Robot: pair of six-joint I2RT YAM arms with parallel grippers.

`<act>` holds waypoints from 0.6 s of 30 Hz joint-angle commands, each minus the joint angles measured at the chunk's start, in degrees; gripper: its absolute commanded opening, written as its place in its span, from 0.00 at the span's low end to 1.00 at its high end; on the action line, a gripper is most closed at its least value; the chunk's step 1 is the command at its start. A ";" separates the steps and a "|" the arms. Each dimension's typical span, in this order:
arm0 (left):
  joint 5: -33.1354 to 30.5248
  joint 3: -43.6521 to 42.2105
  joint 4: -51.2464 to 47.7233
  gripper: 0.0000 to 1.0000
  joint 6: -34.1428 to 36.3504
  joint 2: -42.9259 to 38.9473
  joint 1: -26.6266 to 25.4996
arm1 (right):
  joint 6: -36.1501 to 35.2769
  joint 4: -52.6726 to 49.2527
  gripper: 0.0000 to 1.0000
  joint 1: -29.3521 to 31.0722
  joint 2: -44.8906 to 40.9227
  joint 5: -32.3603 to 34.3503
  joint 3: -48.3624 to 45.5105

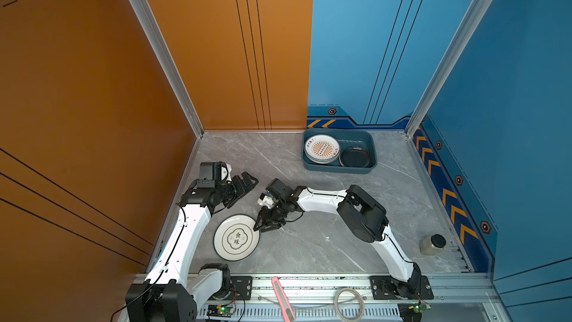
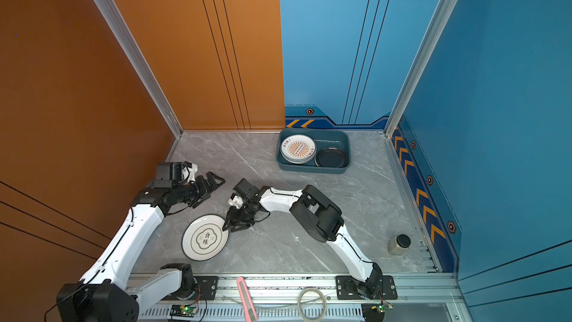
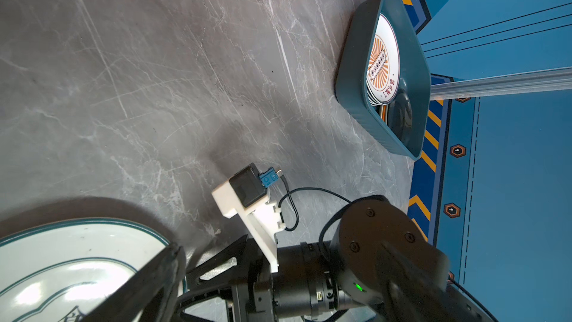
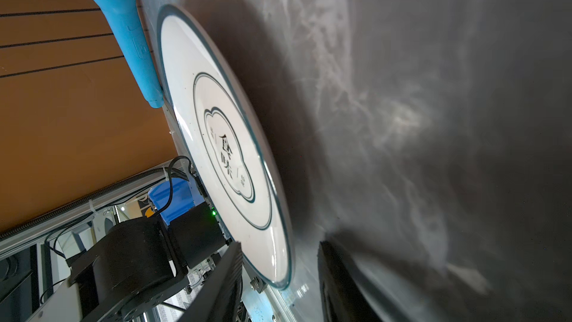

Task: Place the plates into the plastic bin on the countertop
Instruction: 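Grasp the cloud-emblem plate's edge with the right gripper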

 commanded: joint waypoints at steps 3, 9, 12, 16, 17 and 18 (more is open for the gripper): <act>-0.07 -0.41 -0.95 0.98 0.15 0.03 0.34 | 2.31 1.80 0.40 0.67 3.04 -0.92 0.95; 0.09 -1.10 -0.59 0.98 0.11 0.02 0.41 | 4.30 3.85 0.26 0.47 4.07 -0.42 0.72; 0.19 -1.35 -0.52 0.98 0.30 0.16 0.49 | 5.09 5.01 0.20 0.23 4.07 -0.16 0.39; 0.43 -1.42 0.00 0.98 0.08 0.50 0.61 | 5.89 6.60 0.12 -0.32 3.59 0.01 -0.28; 0.39 -1.46 0.19 0.98 0.10 0.64 0.56 | 6.07 7.06 0.11 -0.46 3.35 0.07 -0.62; 0.45 -1.47 0.31 0.98 0.11 0.82 0.61 | 6.12 7.30 0.09 -0.76 3.12 0.11 -0.92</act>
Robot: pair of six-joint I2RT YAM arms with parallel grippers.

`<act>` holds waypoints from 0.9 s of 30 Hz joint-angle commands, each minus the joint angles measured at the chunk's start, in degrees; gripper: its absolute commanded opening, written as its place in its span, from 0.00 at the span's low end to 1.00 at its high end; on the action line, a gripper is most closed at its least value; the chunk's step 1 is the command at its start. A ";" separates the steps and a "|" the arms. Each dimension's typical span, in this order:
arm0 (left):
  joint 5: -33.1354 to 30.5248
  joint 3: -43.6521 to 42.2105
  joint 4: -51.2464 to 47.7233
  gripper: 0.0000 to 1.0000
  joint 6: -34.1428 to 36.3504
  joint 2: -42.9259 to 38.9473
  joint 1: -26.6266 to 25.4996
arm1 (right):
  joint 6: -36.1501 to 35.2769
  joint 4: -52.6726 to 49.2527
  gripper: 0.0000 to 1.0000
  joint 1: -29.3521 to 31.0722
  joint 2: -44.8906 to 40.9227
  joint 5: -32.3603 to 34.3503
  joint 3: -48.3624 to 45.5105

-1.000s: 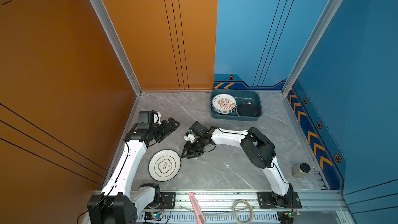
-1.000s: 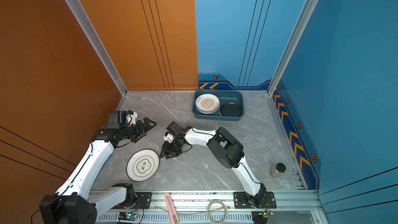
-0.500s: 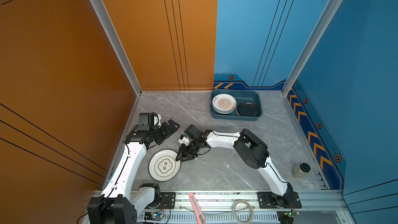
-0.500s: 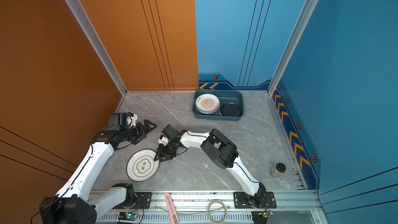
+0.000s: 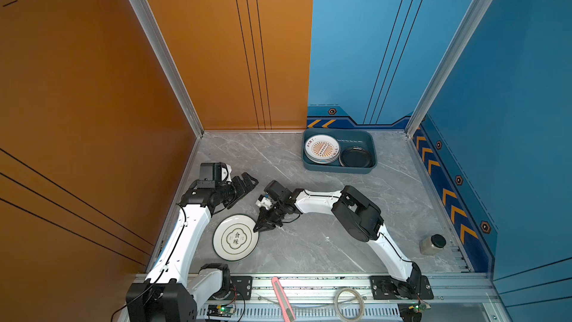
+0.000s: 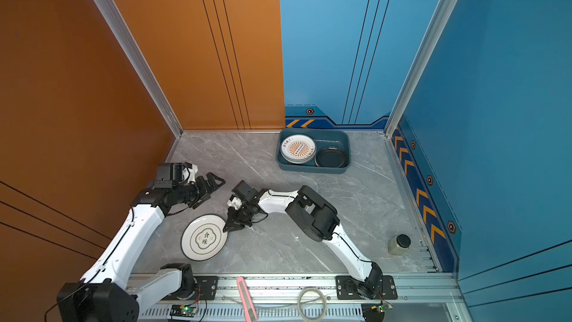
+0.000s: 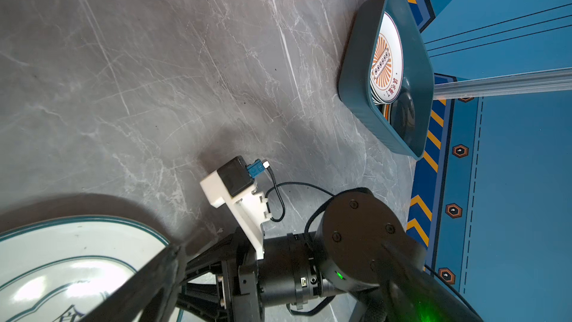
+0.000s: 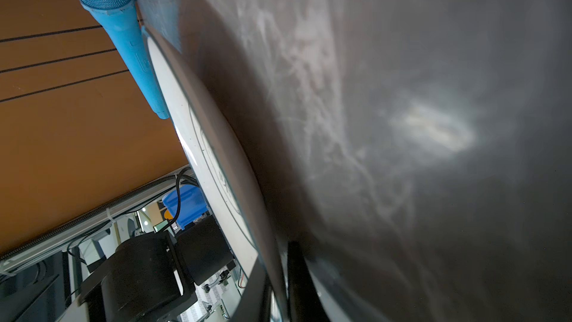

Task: Place the plates into the plastic bin on the countertop
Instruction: 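Grasp the cloud-emblem plate's edge with the right gripper, then lift the cloud-emblem plate upright with the right gripper toward the left gripper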

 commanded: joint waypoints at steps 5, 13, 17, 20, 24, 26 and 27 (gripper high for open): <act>0.80 -0.62 1.30 0.98 -0.14 1.98 0.56 | 1.38 2.16 0.02 -2.73 -1.70 2.04 -3.02; 1.16 2.12 1.77 0.98 0.39 5.29 0.50 | -1.06 -0.34 0.00 -8.18 -8.16 3.69 -6.45; 1.42 3.32 1.81 0.98 1.08 7.39 0.45 | -3.42 -3.84 0.00 -11.09 -11.72 4.68 -7.31; 1.60 4.16 1.76 0.98 1.65 8.95 0.50 | -3.90 -4.62 0.00 -12.97 -14.49 4.93 -8.56; 2.24 5.70 1.98 0.98 2.44 11.13 0.50 | -5.31 -7.68 0.00 -15.34 -18.25 5.72 -9.05; 2.73 6.46 2.34 0.98 2.45 12.16 0.47 | -5.98 -9.21 0.00 -16.81 -19.87 5.99 -9.01; 3.03 6.83 2.53 0.98 2.50 12.74 0.50 | -6.09 -9.71 0.00 -17.86 -20.65 6.03 -8.93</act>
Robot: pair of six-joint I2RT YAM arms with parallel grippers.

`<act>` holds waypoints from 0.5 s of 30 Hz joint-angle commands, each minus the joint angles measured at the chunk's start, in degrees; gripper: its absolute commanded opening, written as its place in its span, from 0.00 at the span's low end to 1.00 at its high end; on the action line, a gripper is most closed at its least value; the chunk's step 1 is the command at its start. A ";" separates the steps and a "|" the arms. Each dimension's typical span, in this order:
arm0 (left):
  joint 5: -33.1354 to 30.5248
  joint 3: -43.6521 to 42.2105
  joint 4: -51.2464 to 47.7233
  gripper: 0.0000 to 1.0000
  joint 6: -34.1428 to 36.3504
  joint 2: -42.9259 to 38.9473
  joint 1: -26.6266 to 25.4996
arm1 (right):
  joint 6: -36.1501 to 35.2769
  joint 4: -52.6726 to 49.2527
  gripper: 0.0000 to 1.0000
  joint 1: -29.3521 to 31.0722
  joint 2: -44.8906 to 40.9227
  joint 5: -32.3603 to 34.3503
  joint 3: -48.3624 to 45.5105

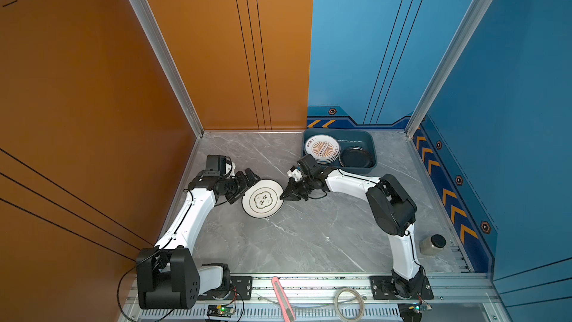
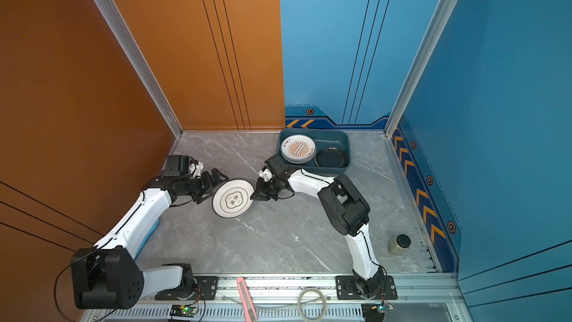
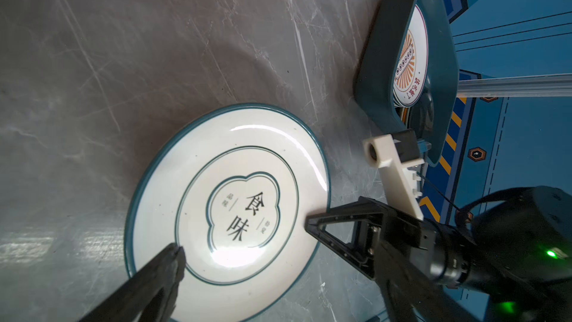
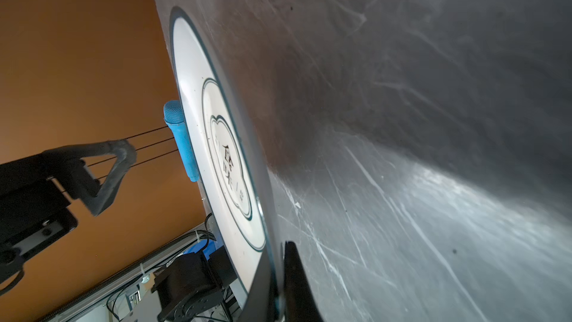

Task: Place the plates into the plastic bin on the countertop
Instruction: 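Lift the cloud-emblem plate upright with the right gripper toward the left gripper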

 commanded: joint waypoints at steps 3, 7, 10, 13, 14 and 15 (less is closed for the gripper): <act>2.80 3.13 2.04 0.98 1.18 2.69 0.49 | -2.68 -4.64 0.00 -3.73 -5.96 0.30 0.59; 4.52 3.73 4.56 0.98 0.50 5.03 0.24 | -3.49 -6.77 0.00 -6.36 -7.65 -0.21 1.51; 5.98 5.58 7.47 0.98 -0.55 6.65 -0.45 | -4.09 -7.84 0.00 -8.40 -8.49 -1.15 2.01; 7.26 6.85 9.88 0.98 -1.30 8.21 -1.57 | -4.16 -8.10 0.00 -10.28 -9.14 -2.44 2.03; 7.75 7.22 10.69 0.98 -1.61 8.84 -2.01 | -4.11 -8.11 0.00 -11.01 -9.39 -2.63 2.09; 8.18 7.58 11.50 0.98 -1.86 9.45 -2.50 | -4.08 -8.12 0.00 -11.60 -9.68 -2.95 2.07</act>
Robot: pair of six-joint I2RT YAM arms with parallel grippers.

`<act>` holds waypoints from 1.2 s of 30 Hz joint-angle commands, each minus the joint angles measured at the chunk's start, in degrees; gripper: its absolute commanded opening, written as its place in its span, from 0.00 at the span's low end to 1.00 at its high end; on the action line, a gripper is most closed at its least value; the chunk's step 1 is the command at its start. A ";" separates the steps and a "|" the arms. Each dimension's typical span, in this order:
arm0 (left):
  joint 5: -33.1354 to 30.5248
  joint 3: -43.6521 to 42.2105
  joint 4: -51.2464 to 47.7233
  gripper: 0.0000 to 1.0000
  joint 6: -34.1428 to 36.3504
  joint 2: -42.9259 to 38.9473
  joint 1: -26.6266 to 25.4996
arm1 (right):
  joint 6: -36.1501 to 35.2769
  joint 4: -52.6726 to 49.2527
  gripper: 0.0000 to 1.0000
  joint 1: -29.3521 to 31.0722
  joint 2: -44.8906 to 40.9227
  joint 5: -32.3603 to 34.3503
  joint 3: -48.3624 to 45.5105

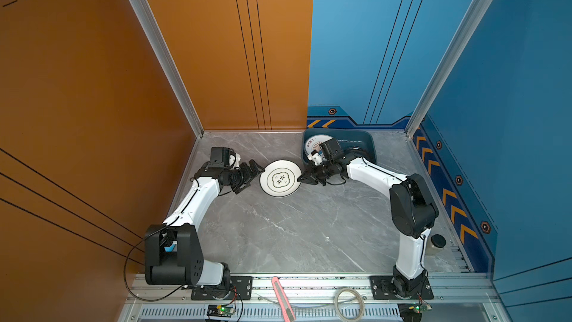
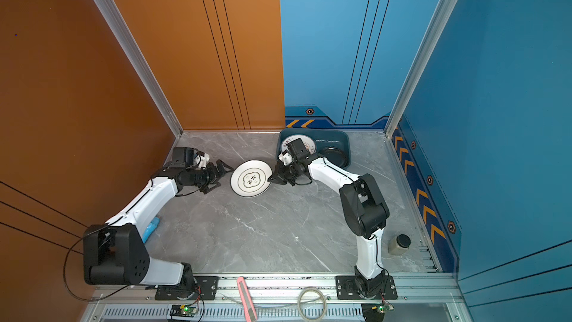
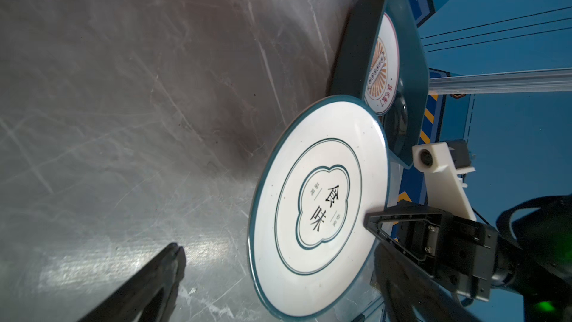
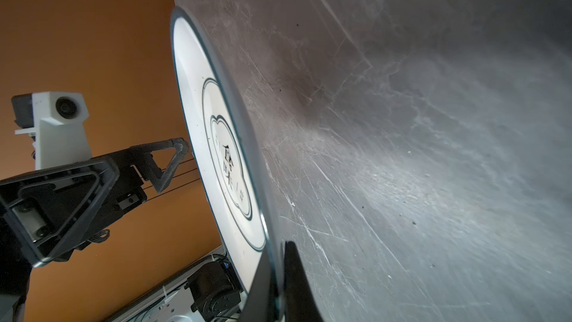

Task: Place the plates into the plastic bin on the countertop
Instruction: 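Lift the cloud-emblem plate upright with the right gripper toward the left gripper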

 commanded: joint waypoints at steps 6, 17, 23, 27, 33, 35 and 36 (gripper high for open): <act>4.25 3.47 9.15 0.98 -3.44 4.43 -4.80 | -0.70 -1.16 0.00 -4.18 -4.30 -4.41 2.74; 6.30 7.50 18.87 0.95 -8.27 12.11 -9.86 | -0.08 -1.15 0.00 -7.15 -5.26 -6.89 3.51; 9.39 9.67 23.25 0.72 -10.75 15.07 -11.01 | 0.89 0.57 0.00 -7.92 -5.17 -7.67 2.79; 10.70 8.64 26.95 0.55 -12.91 15.96 -11.45 | 3.43 3.95 0.00 -8.64 -4.80 -8.56 1.93; 12.19 7.71 31.54 0.39 -15.32 16.84 -11.79 | 5.01 5.94 0.00 -9.67 -4.35 -9.26 2.08; 12.89 8.18 32.66 0.32 -15.91 17.44 -12.00 | 5.27 6.09 0.00 -9.98 -4.04 -9.72 2.39; 13.28 8.37 33.23 0.29 -16.19 17.74 -12.08 | 5.35 6.22 0.00 -10.06 -3.82 -9.87 2.50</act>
